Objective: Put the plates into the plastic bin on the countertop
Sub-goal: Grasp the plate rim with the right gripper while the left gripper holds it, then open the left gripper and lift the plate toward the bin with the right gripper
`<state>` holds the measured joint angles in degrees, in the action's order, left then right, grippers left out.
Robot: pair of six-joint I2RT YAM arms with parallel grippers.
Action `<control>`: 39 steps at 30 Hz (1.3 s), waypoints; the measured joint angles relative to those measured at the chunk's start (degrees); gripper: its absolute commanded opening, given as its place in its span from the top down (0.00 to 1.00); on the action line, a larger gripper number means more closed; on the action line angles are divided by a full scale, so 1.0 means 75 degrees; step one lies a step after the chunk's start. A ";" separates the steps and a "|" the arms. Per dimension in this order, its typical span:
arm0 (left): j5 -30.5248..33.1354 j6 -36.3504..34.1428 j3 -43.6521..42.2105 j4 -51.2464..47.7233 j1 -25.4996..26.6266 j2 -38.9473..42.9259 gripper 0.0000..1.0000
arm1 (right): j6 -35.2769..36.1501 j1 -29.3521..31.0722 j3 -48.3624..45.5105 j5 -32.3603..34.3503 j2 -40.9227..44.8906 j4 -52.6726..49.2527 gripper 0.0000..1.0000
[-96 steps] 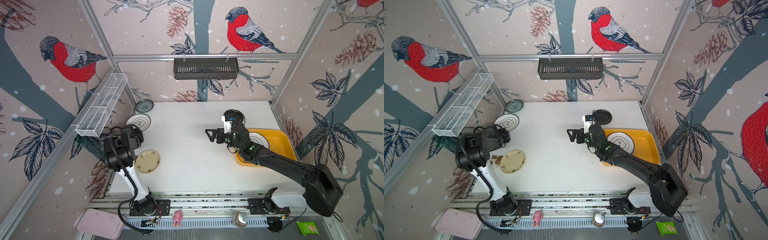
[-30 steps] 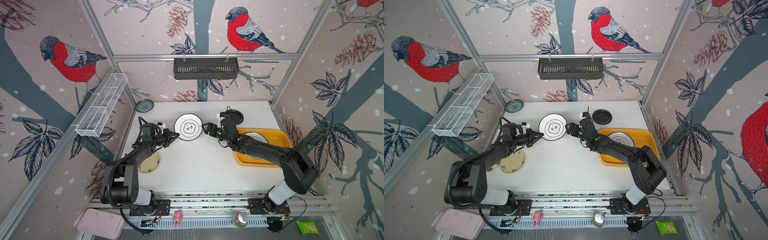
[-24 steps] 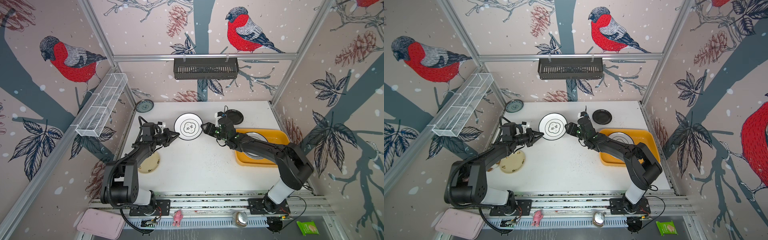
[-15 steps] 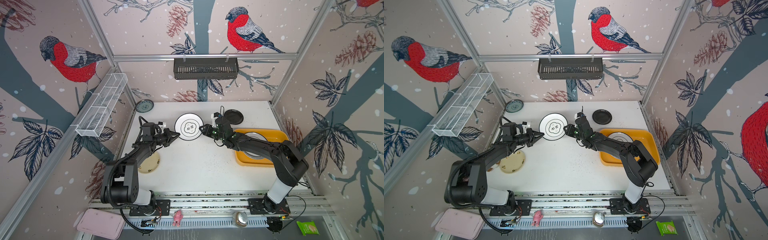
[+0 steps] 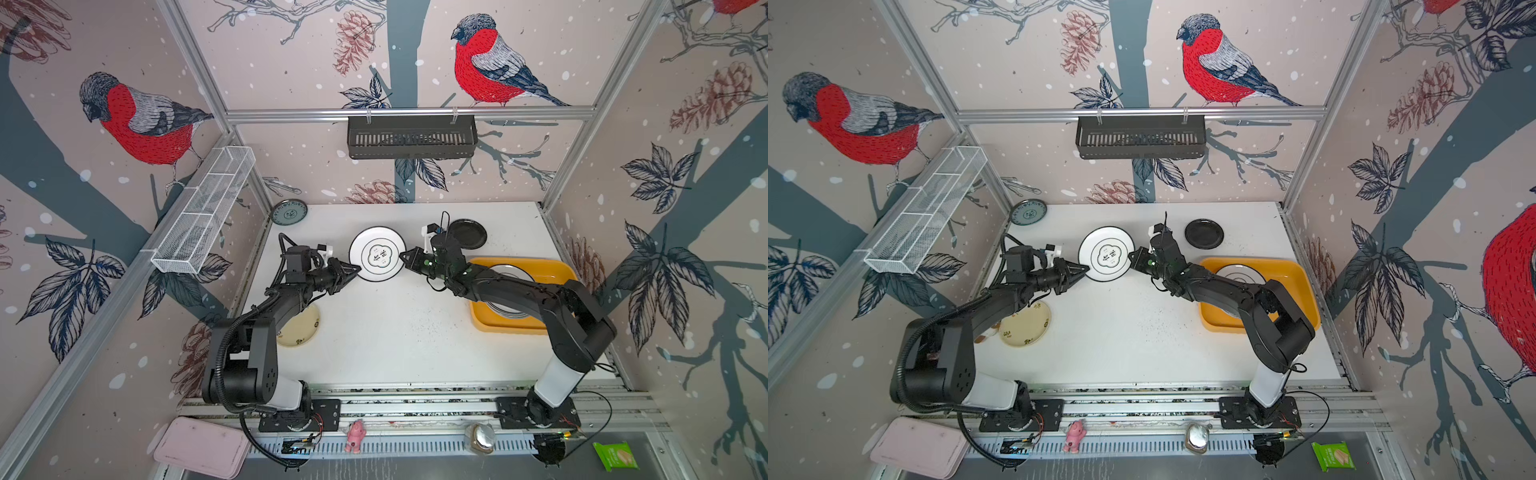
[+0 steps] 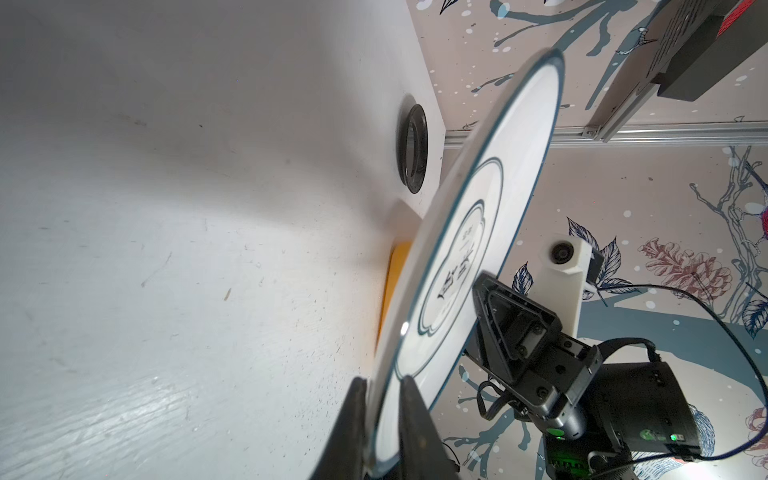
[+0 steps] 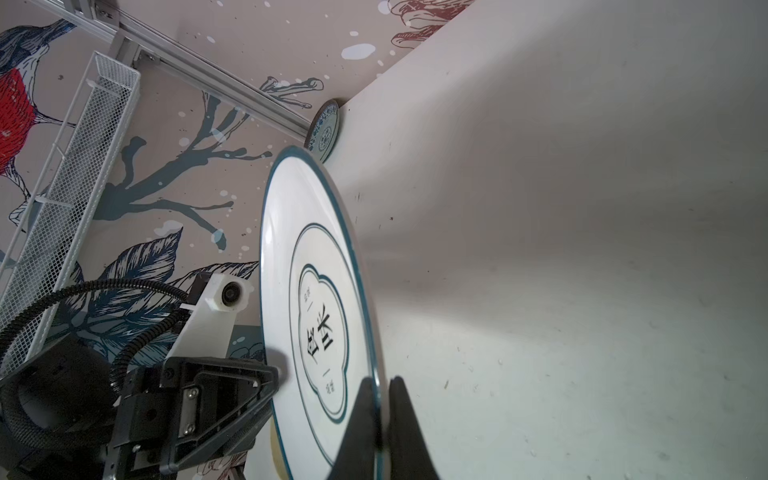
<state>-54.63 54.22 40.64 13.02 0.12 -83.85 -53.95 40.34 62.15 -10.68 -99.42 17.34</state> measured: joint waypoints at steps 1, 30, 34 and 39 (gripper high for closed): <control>-0.0041 0.0006 -0.0003 0.0017 0.0000 0.0000 0.66 | 0.0006 0.0000 0.0000 0.0003 0.0000 -0.0026 0.97; 0.0306 -0.1262 0.0734 -0.0868 0.0650 0.0463 0.04 | 0.0189 -0.0860 -0.1536 0.0723 0.2451 -0.1437 0.98; 0.0283 -0.1588 0.0886 -0.1037 0.1172 0.0452 0.04 | 0.0143 -0.1011 -0.1836 0.0889 0.2938 -0.1682 0.98; 0.0227 -0.1961 0.1032 -0.1099 0.1635 0.0446 0.04 | 0.0023 -0.1300 -0.2194 0.0988 0.3585 -0.1950 0.97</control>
<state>-52.93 39.51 48.38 4.78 12.38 -80.51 -53.78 30.59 45.69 -3.27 -72.53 2.72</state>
